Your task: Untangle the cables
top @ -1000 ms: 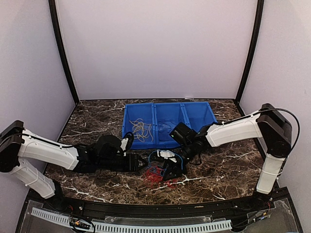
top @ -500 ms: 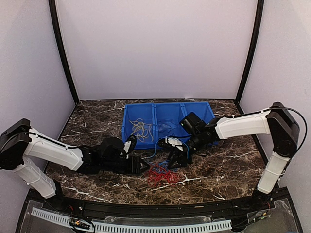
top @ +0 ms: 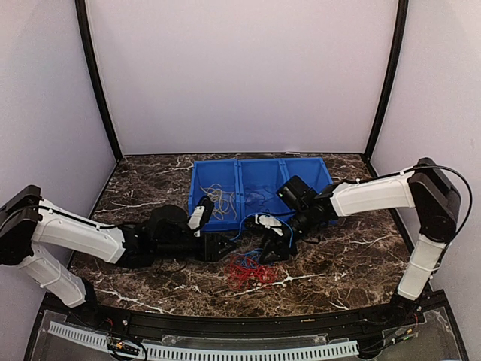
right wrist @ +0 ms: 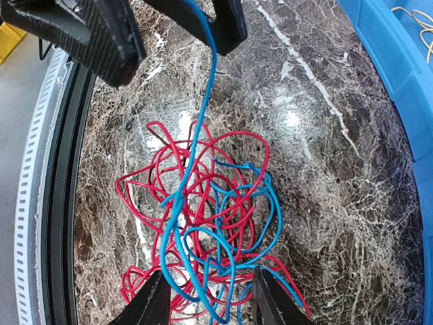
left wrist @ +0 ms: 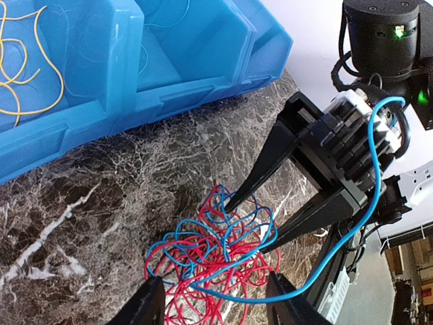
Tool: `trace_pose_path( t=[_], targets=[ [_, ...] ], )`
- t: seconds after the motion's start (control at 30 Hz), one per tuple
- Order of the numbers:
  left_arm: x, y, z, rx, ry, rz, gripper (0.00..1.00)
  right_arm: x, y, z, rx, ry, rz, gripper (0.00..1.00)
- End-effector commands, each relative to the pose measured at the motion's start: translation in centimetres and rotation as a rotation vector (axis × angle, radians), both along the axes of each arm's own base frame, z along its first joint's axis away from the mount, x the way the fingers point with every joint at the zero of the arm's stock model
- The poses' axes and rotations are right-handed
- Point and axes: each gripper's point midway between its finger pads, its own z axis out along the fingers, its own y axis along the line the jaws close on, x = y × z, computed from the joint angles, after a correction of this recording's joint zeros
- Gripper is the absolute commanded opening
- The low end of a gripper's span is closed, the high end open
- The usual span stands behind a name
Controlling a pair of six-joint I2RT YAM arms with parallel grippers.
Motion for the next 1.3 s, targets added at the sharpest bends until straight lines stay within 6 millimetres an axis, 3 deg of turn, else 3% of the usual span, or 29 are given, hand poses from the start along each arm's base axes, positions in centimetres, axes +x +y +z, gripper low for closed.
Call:
trace_pose_path(
  t=[0.0,0.37,0.7,0.83,0.97,1.1,1.27],
  targets=[
    [0.8,-0.7,2.3,0.002,-0.13,-0.029,0.46,0.0,0.6,0.2,0.019,0.019,0.007,0.43],
    [2.2,-1.6,4.1,0.023,-0.234,-0.03,0.04,-0.1,0.6,0.4,0.024,0.022,0.011,0.42],
    [3.2,-0.7,9.6,0.019,-0.363,0.019,0.0,-0.4,0.6,0.0,0.025,0.038,0.015,0.42],
    [3.3,1.0,14.5,-0.038,-0.439,0.082,0.0,-0.5,0.6,-0.8,0.021,0.057,0.01,0.42],
    [3.5,3.7,20.9,-0.077,-0.542,0.177,0.0,-1.1,0.8,-2.2,0.006,0.134,0.019,0.41],
    [3.2,6.8,28.6,-0.104,-0.683,0.259,0.0,-1.5,1.0,-3.1,0.004,0.182,0.027,0.3],
    [2.7,11.1,36.6,-0.102,-0.828,0.384,0.0,-1.7,0.9,-3.8,-0.011,0.204,0.024,0.2]
  ],
)
